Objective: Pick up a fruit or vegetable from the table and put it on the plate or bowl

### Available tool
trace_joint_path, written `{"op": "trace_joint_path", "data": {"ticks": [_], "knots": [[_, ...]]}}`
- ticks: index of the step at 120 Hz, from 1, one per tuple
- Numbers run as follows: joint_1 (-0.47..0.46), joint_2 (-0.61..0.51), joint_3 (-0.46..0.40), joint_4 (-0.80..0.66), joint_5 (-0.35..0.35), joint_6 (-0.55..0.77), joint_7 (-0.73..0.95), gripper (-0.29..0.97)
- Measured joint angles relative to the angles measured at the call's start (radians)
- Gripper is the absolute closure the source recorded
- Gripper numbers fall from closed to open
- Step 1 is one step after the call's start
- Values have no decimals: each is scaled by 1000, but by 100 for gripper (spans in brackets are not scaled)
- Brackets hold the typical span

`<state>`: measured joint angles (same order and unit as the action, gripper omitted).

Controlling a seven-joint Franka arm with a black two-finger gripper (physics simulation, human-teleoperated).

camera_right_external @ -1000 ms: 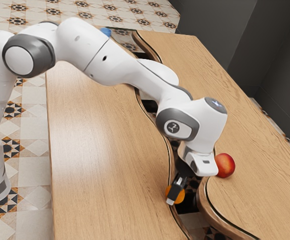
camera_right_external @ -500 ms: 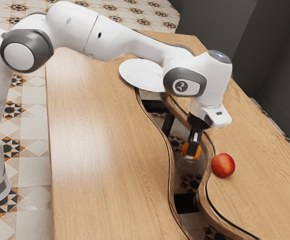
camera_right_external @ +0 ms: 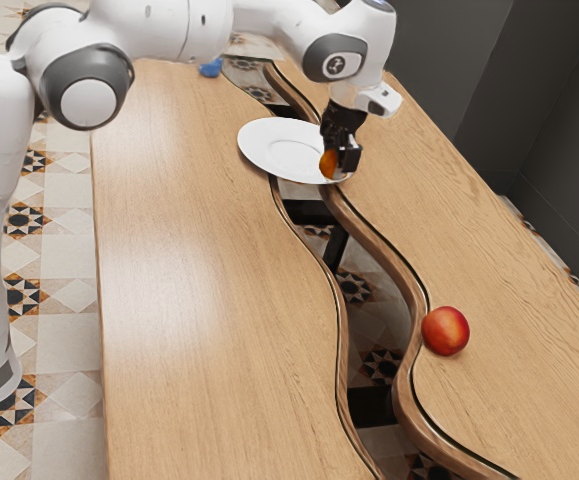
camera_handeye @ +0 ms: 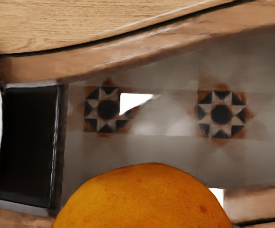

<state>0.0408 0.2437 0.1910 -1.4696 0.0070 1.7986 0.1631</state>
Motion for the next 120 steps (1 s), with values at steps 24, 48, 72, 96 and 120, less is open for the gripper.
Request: {"op": "trace_joint_path", "data": {"ticks": [24,48,72,96,120], "knots": [[94,21,5,35,-8,5,-23,38],[196,36,4,56,-23,14,-42,38],[260,60,4,81,-37,35,-54,37],[291,93,4,105,-61,95,-63,36],[343,103,4,104,-75,118,-69,36]]}}
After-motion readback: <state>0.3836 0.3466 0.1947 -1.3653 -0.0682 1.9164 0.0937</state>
